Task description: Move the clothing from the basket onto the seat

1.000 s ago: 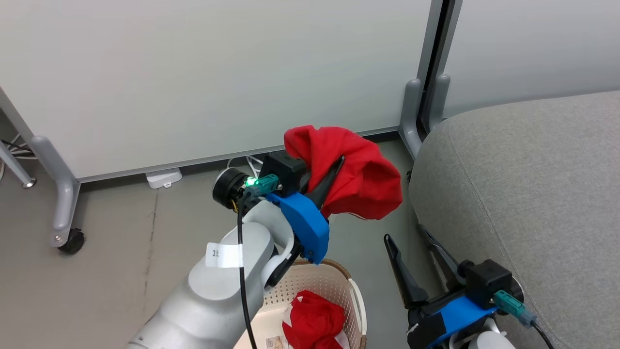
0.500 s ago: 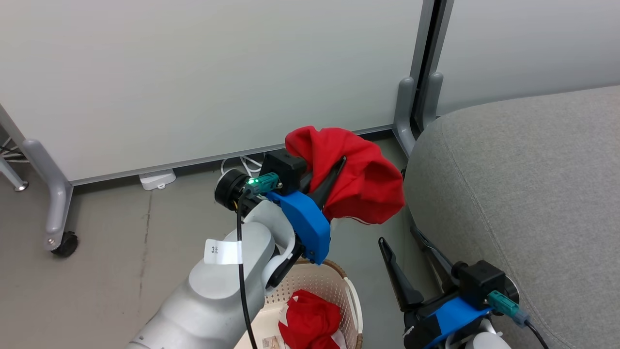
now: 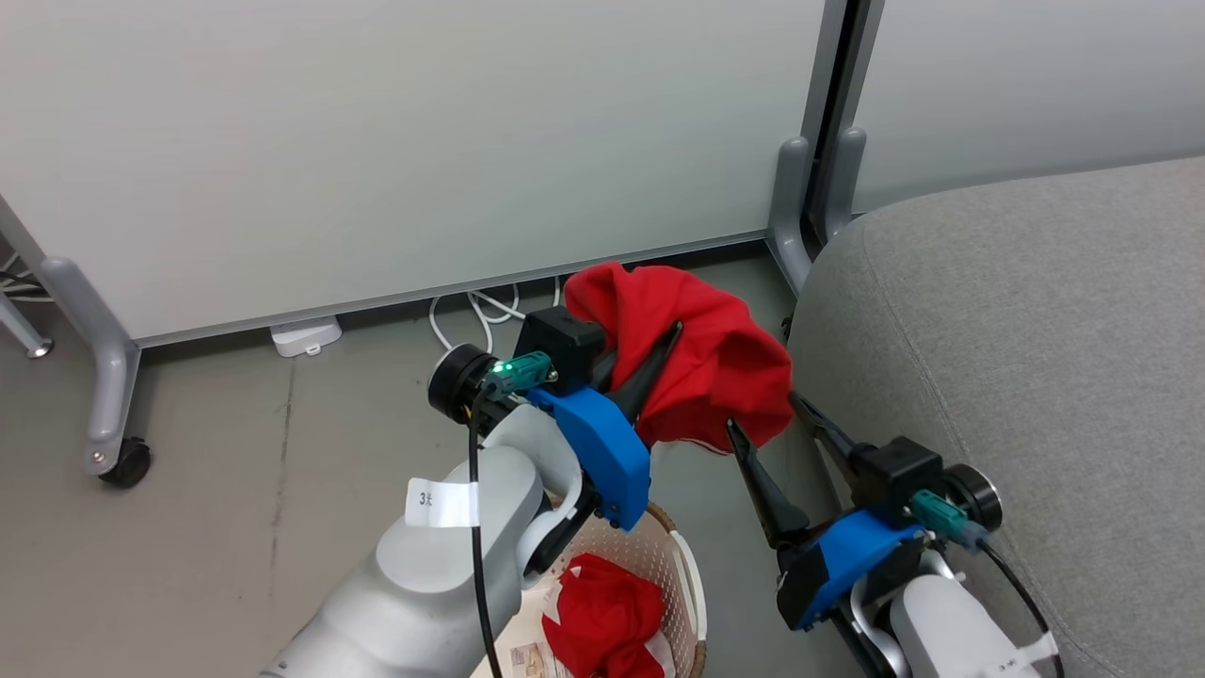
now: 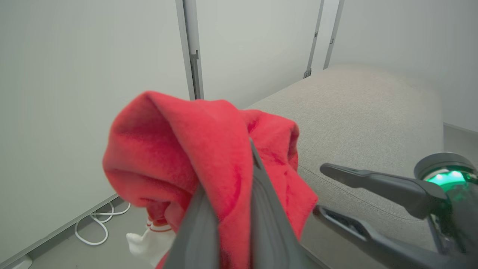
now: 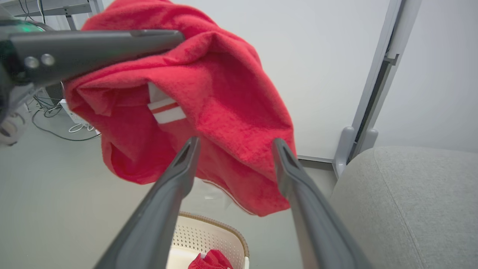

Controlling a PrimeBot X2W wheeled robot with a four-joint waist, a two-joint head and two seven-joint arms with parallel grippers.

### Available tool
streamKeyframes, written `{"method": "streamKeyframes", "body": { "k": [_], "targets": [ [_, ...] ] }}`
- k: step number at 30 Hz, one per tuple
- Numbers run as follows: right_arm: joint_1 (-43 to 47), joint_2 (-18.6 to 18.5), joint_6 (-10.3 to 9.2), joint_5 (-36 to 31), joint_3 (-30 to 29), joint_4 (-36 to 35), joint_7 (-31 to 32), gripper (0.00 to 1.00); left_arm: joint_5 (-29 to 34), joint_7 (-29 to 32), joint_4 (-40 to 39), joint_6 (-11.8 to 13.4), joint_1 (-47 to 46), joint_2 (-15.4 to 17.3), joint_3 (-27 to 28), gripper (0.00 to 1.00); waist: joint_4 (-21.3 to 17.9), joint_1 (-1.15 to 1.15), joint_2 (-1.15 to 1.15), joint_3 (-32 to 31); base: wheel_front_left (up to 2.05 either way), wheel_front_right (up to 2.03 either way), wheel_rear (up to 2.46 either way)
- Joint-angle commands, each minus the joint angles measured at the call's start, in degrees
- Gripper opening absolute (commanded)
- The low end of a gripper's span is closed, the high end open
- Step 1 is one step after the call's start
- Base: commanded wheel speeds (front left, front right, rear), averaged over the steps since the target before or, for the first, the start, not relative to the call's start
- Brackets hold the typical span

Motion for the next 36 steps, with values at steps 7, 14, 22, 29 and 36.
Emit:
{"method": "streamKeyframes", "body": {
  "k": [7,14,22,29,36],
  "targets": [
    [-5.67,-0.16,0.01,-1.79,2.41,5.98,-0.19,1.00,-1.03,-0.40,-0.33,0.09,-0.11,-0.12,-1.10,0.00,0.64,-0.01,0.00,0.22,0.00,0.00,0.00],
    [-11.57,-0.16,0.01,-2.31,6.27,12.78,-0.45,1.00,-1.63,-0.32,-0.56,0.07,-0.88,-0.18,-2.24,0.00,1.07,-0.01,0.00,0.65,0.00,0.00,0.00],
    [-16.72,-0.16,0.01,-0.65,8.80,19.53,-1.97,1.00,-2.53,-0.44,-0.98,0.05,-1.70,-0.22,-3.59,0.00,2.17,-0.01,0.00,1.09,0.00,0.00,0.00],
    [-19.28,-0.16,0.01,1.39,9.01,22.44,-3.39,1.00,-3.34,-0.48,-1.27,0.06,-1.92,-0.22,-4.68,0.00,3.16,-0.01,0.00,1.27,0.00,0.00,0.00],
    [-20.60,-0.16,0.01,2.47,9.93,23.53,-3.84,1.00,-3.66,-0.71,-0.74,0.32,-2.27,-0.23,-5.33,0.00,3.40,-0.01,0.00,1.51,0.00,0.00,0.00]
  ]
}}
